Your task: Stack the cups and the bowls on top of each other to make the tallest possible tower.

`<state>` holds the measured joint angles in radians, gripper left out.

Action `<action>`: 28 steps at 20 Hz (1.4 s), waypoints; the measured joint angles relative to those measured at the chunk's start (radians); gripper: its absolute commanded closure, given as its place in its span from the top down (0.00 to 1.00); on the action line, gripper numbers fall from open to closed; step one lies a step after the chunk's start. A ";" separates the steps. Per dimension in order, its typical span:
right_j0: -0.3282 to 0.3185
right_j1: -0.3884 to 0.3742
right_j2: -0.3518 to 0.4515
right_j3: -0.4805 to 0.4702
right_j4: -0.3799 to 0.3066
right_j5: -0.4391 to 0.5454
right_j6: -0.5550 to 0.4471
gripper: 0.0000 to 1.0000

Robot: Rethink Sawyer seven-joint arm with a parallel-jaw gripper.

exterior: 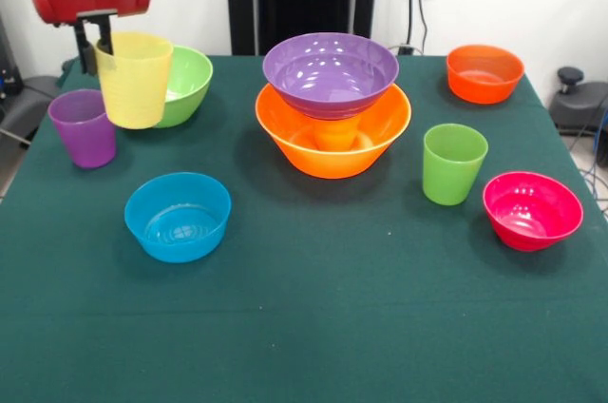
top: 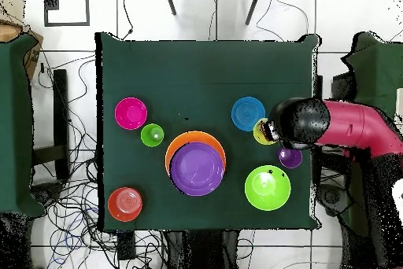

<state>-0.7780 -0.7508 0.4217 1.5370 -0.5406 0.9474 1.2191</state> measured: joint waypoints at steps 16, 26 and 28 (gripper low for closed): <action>0.005 -0.077 -0.047 0.203 0.002 -0.107 0.000 0.00; 0.004 -0.188 -0.048 0.274 0.081 -0.108 0.000 0.00; 0.007 -0.212 -0.048 0.276 0.089 -0.108 0.000 0.00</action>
<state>-0.7712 -0.9625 0.3742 1.8134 -0.4514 0.8392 1.2196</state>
